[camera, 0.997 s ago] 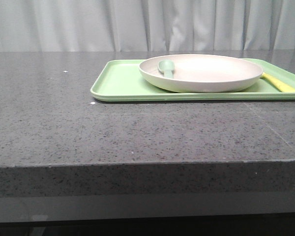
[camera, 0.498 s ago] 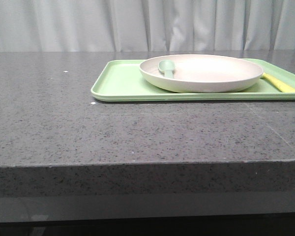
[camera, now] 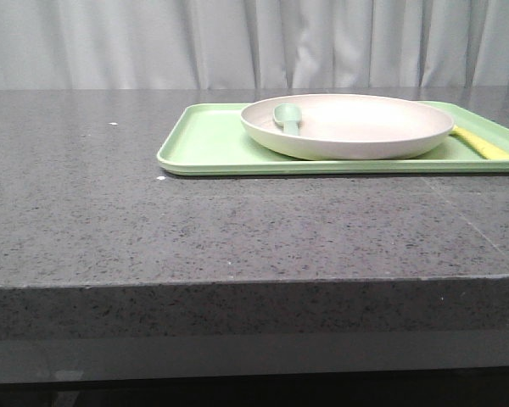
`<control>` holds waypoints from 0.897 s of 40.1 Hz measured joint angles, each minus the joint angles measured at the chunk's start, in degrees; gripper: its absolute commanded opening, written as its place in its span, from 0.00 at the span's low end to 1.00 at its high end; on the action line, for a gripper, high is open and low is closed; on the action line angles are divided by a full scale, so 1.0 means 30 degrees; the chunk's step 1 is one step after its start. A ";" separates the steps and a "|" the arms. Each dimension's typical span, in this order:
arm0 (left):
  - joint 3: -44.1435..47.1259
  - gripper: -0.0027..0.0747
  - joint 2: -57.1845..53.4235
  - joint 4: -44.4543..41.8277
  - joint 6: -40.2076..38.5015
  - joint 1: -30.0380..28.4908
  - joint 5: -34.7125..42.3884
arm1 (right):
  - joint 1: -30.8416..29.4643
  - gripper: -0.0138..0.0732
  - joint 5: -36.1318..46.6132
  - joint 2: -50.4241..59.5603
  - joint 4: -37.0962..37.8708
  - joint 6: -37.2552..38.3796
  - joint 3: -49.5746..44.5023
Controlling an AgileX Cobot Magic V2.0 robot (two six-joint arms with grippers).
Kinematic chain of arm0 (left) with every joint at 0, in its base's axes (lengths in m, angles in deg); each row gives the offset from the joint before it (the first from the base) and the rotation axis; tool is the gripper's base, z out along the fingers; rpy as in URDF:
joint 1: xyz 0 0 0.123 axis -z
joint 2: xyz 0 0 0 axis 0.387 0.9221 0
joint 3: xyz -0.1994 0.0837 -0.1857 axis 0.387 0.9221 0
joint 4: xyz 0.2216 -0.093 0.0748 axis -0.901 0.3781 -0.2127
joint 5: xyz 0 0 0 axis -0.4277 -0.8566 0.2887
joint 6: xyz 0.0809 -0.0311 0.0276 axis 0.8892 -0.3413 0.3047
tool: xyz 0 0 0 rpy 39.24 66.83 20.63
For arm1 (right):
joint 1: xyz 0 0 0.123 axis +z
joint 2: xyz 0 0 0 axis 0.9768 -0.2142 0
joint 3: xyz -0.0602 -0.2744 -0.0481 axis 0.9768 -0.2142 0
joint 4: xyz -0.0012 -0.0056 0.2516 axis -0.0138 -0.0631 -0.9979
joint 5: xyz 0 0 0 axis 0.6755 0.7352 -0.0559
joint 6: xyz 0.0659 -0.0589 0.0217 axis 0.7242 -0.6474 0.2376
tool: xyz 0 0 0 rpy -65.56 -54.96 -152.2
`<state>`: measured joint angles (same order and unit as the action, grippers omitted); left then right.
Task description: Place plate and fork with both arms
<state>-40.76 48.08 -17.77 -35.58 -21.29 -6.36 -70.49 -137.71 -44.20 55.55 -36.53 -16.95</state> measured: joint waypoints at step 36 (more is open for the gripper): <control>0.0000 0.01 0.0000 0.0032 0.0000 0.0000 0.0073 | -0.0079 0.08 0.0483 0.0815 -0.0029 0.0034 -0.0887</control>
<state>-40.76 48.08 -17.67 -35.58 -21.29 -6.14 -70.73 -136.26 -41.76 55.46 -36.42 -19.61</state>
